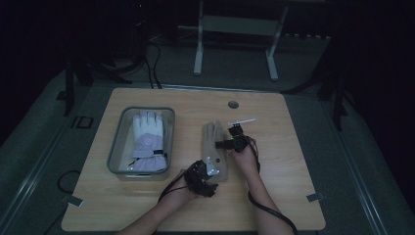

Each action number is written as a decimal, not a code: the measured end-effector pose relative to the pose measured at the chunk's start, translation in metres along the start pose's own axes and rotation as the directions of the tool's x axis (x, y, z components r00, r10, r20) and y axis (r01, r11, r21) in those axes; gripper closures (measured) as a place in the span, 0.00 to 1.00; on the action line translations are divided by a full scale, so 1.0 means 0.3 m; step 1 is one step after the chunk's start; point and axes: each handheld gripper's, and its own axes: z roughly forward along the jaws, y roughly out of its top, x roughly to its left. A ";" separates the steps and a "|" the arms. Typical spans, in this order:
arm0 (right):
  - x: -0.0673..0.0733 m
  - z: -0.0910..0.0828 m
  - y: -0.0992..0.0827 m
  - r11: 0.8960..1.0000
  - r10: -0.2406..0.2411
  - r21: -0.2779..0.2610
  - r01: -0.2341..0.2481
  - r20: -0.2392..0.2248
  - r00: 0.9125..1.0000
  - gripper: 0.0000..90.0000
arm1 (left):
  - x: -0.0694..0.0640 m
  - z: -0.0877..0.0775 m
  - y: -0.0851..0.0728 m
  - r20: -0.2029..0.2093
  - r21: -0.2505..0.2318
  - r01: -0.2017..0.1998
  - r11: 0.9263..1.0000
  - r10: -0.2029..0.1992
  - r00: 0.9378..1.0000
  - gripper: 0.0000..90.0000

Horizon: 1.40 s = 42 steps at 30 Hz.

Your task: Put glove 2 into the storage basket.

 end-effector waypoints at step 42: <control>0.141 -0.206 0.088 0.984 -0.051 -0.174 0.029 -0.125 0.991 0.83 | 0.061 -0.280 0.010 -0.087 -0.139 -0.043 0.989 0.031 0.996 0.89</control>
